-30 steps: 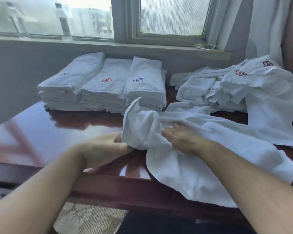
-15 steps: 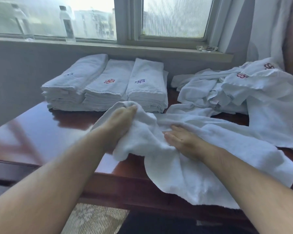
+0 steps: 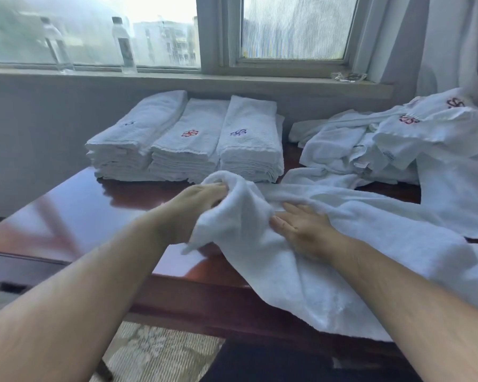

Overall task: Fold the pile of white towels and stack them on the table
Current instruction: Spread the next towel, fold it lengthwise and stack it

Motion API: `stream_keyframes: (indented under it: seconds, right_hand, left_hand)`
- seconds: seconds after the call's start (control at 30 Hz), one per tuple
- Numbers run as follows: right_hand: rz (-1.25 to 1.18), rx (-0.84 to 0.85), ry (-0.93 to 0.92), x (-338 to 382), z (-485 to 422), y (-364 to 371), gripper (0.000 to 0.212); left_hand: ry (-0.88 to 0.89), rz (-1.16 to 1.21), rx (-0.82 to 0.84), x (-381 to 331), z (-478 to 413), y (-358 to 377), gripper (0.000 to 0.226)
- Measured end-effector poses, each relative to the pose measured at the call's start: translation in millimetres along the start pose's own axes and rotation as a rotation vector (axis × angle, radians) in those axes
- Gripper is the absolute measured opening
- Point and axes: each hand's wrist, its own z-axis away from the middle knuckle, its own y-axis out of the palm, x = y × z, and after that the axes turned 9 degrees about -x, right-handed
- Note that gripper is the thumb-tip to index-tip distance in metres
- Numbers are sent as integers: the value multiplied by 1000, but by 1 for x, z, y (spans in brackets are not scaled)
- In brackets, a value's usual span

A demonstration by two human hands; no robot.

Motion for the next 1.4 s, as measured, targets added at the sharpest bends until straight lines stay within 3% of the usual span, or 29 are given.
stream_keyframes:
  seconds: [0.1,0.17,0.23,0.3,0.37,0.4,0.47,0.57,0.63,0.73,0.83,0.93,1.0,1.13,1.27,1.33,1.4]
  right_hand:
    - [-58,0,-8,1,4,-1,69]
    - [-69,-10,-21,3,4,-1,59]
    - [-76,-11,-23,4,5,-1,51]
    - [-78,-2,-26,5,5,-1,48]
    - [-101,10,-43,9,3,-2,47]
    - [-140,19,-53,11,3,-4,44]
    - [-239,-23,-54,14,4,-10,36]
    - [-96,-214,50,7,5,-17,30]
    - [45,-169,74,-1,7,-16,34]
    - [118,-29,32,-14,8,-7,54]
    - [178,18,-56,-27,10,-4,66]
    - [136,47,-105,-38,13,-8,63]
    - [86,25,-87,-38,12,-10,58]
    - [68,-73,-61,-23,6,-9,51]
    - [71,-78,-61,-20,6,-9,49]
    - [65,-50,-54,-22,7,-11,50]
    - [67,-26,-47,-22,6,-11,51]
  left_hand:
    - [-168,41,-80,-2,-4,-15,11]
    - [-424,161,-151,-5,-10,-19,15]
    - [-527,76,-279,-11,-18,-22,12]
    - [-456,-151,-461,-9,-26,-27,31]
    - [-262,-334,-617,-15,-29,-28,33]
    - [-146,-379,-608,-20,-29,-23,29]
    - [0,-502,-416,-25,-28,-3,24]
    - [9,-810,-35,-19,-26,42,29]
    - [24,-918,84,-7,-23,62,38]
    - [75,-857,151,9,-26,67,44]
    - [58,-652,178,23,-33,55,50]
    - [85,-489,138,38,-33,39,52]
    - [118,-501,112,44,-29,29,51]
    - [274,-586,31,46,-25,20,18]
    - [43,-599,42,29,-28,0,48]
    - [-136,-792,104,23,-32,-12,57]
    - [-212,-1033,-34,20,-38,-20,55]
